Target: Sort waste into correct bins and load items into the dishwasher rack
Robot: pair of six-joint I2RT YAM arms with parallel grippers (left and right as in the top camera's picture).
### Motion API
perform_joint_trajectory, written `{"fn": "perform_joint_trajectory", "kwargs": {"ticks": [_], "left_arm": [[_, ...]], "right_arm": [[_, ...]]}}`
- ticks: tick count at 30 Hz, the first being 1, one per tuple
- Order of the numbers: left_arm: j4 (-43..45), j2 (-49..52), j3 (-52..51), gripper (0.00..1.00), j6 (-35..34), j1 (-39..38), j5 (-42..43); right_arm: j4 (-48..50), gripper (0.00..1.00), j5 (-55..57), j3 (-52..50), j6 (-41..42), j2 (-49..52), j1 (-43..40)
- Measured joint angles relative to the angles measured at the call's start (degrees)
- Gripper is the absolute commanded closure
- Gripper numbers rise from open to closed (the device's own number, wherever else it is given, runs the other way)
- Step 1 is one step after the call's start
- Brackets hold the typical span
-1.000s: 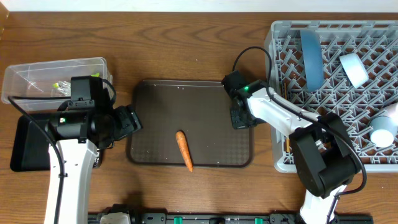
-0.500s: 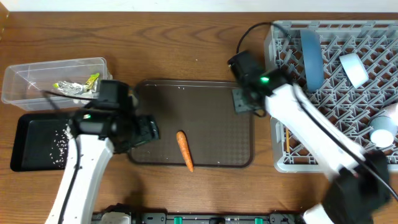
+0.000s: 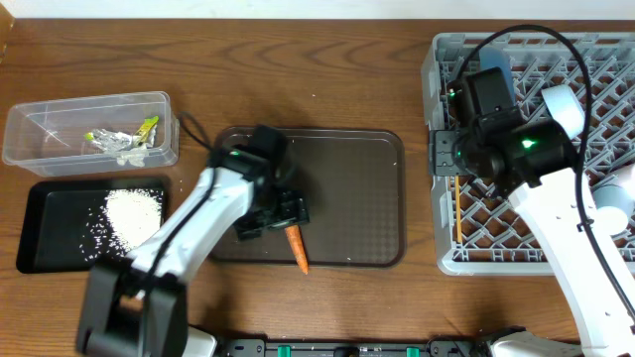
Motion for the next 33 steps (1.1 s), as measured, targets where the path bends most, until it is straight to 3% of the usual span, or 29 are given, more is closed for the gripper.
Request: {"fn": "perform_joint_trajectory", "kwargs": {"ticks": [8,12,18,33], "left_arm": [[6.56,8.66,-0.17,0.18,-3.54,-2.91,0.0],[7.1,9.38,-0.22,0.34,-3.93,-2.93,-0.7],[7.06,9.38,-0.24,0.66,-4.28,-2.93,-2.4],[3.93,9.2,-0.24,0.73,-2.08,-0.74,-2.91]], "right_arm": [[0.0,0.34,0.0,-0.94,-0.17,0.0,-0.68],[-0.17,0.34,0.0,-0.94,-0.2,0.0,-0.68],[-0.66,0.36,0.0,-0.94,-0.2,0.0,-0.68],[-1.88,0.38,0.0,-0.96,-0.22,0.0,-0.68]]}}
